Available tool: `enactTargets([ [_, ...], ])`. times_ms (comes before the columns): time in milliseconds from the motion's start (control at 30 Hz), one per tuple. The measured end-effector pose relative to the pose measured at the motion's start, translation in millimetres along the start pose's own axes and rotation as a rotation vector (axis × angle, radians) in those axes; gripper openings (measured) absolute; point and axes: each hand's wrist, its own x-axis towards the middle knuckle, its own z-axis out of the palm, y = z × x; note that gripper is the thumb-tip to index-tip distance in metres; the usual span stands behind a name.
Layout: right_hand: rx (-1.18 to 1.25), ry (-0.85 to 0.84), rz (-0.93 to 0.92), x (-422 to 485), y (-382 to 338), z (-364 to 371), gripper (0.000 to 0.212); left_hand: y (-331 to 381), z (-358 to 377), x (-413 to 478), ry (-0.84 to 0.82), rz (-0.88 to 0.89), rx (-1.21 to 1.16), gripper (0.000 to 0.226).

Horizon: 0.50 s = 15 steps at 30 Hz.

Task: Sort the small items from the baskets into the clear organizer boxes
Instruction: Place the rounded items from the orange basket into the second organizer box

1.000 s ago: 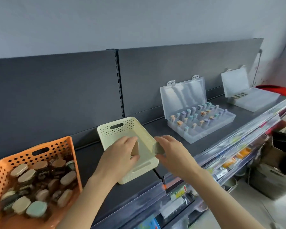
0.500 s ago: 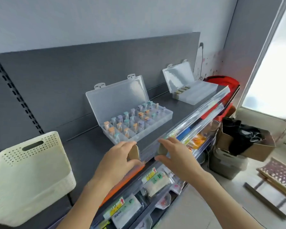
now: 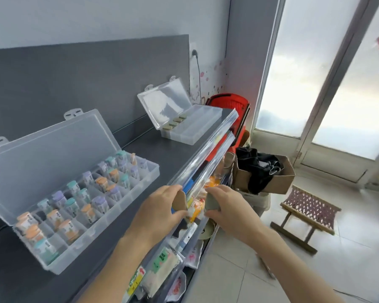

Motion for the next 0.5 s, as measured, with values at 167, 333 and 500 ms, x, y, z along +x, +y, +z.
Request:
enactTargets([
  [167,-0.013,0.055,0.045,57.1,40.4,-29.0,0.058,8.8,11.2,89.8,-0.014,0.084,-0.016,0.050],
  [333,0.009,0.121,0.084,110.0,74.1,-52.2,0.059,17.6,21.4,170.6,-0.010,0.160,-0.027,0.056],
  [500,0.027,0.134,0.084,156.5,111.8,-66.2,0.060,24.5,35.3,234.3,-0.033,0.191,-0.026,0.058],
])
